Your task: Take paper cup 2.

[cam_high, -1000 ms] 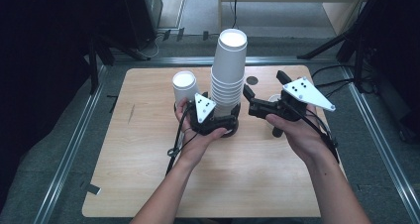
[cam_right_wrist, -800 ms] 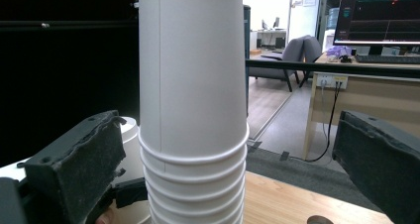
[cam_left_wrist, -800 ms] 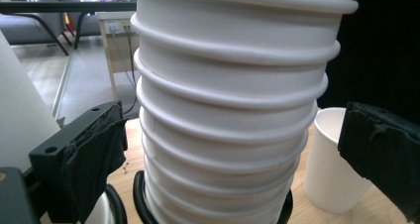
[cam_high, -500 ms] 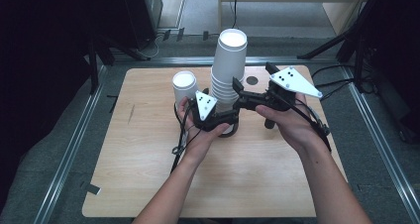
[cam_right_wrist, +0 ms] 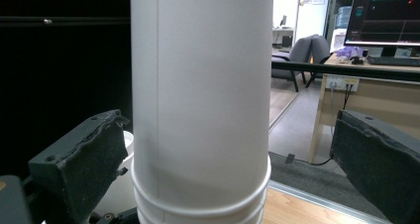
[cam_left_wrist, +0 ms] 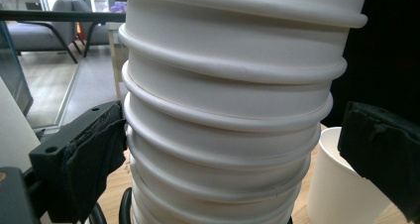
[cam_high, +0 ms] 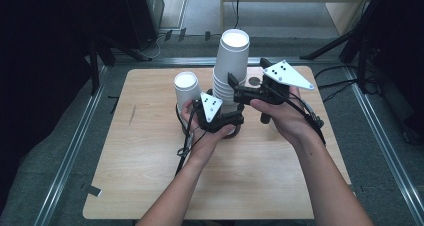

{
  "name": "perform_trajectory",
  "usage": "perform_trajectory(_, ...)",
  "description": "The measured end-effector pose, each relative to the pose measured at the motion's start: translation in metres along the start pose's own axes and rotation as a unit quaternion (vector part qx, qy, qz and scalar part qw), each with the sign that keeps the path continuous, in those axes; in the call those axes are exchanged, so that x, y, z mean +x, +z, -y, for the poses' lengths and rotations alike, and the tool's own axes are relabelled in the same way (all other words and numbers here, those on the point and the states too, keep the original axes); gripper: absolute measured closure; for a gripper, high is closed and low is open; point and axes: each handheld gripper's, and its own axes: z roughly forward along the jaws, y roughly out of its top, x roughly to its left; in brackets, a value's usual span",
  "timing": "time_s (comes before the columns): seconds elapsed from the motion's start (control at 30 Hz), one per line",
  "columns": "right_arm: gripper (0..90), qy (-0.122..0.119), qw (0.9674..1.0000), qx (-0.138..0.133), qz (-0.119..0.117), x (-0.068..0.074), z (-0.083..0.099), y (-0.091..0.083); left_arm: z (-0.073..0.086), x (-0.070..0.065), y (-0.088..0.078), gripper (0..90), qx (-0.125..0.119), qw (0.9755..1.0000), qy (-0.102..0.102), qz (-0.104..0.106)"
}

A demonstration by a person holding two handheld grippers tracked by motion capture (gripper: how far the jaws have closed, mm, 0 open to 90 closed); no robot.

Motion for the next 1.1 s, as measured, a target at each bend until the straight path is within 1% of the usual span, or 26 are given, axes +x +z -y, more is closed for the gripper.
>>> perform_trajectory(0.07, 1.0, 0.006, 1.0, 0.003, -0.005, -0.002, -0.001, 0.004, 0.001, 0.0, 0.001, 0.0, -0.002, 1.0, -0.002, -0.001)
perform_trajectory(0.13, 1.0, 0.012, 0.9999, 0.008, -0.009, -0.004, 0.0, 0.009, 0.001, -0.001, 0.002, 0.0, 0.0, 1.0, -0.001, -0.007)
perform_trajectory(0.17, 1.0, 0.012, 0.9998, 0.01, -0.01, -0.005, 0.0, 0.011, 0.002, -0.001, 0.003, 1.2, 0.002, 0.9999, 0.003, -0.016)
perform_trajectory(0.2, 0.9, 0.01, 0.9998, 0.013, -0.013, -0.005, 0.0, 0.014, 0.002, 0.0, 0.003, 3.8, 0.001, 0.9998, 0.005, -0.017)
perform_trajectory(0.27, 0.9, 0.012, 0.9995, 0.017, -0.024, -0.005, 0.0, 0.018, 0.002, 0.0, 0.004, 3.5, 0.002, 0.9999, 0.006, -0.016)
perform_trajectory(0.33, 0.9, 0.012, 0.9992, 0.023, -0.029, -0.005, 0.001, 0.022, 0.003, -0.001, 0.005, 3.4, 0.001, 0.9998, 0.011, -0.019)
perform_trajectory(0.47, 1.0, 0.007, 0.9987, 0.034, -0.038, -0.004, 0.003, 0.031, 0.003, -0.001, 0.006, 3.1, -0.001, 0.9998, 0.012, -0.018)
perform_trajectory(0.57, 2.5, 0.014, 0.9982, 0.036, -0.046, -0.004, 0.004, 0.036, 0.004, 0.0, 0.006, 3.1, -0.003, 0.9997, 0.017, -0.018)
perform_trajectory(0.63, 3.2, 0.026, 0.9974, 0.041, -0.054, -0.005, 0.005, 0.037, 0.004, 0.0, 0.007, 3.1, -0.007, 0.9997, 0.018, -0.016)
perform_trajectory(0.67, 3.2, 0.026, 0.997, 0.044, -0.058, -0.005, 0.006, 0.039, 0.005, 0.0, 0.006, 3.1, -0.007, 0.9997, 0.018, -0.015)
perform_trajectory(0.73, 4.3, 0.024, 0.997, 0.046, -0.058, -0.004, 0.007, 0.04, 0.005, 0.001, 0.006, 3.2, -0.005, 0.9998, 0.017, -0.011)
perform_trajectory(0.8, 8.5, 0.028, 0.9968, 0.045, -0.06, -0.003, 0.007, 0.041, 0.005, 0.002, 0.005, 3.4, -0.002, 0.9998, 0.016, -0.009)
perform_trajectory(0.93, 10.1, 0.018, 0.9975, 0.043, -0.054, -0.001, 0.006, 0.041, 0.005, 0.002, 0.005, 3.6, -0.003, 0.9998, 0.015, -0.009)
perform_trajectory(1.0, 10.4, 0.011, 0.9979, 0.037, -0.051, 0.0, 0.006, 0.041, 0.005, 0.002, 0.005, 3.6, -0.002, 0.9999, 0.014, -0.009)
perform_trajectory(1.1, 10.8, 0.014, 0.9985, 0.032, -0.043, 0.002, 0.004, 0.041, 0.004, 0.003, 0.004, 3.7, -0.001, 0.9999, 0.01, -0.007)
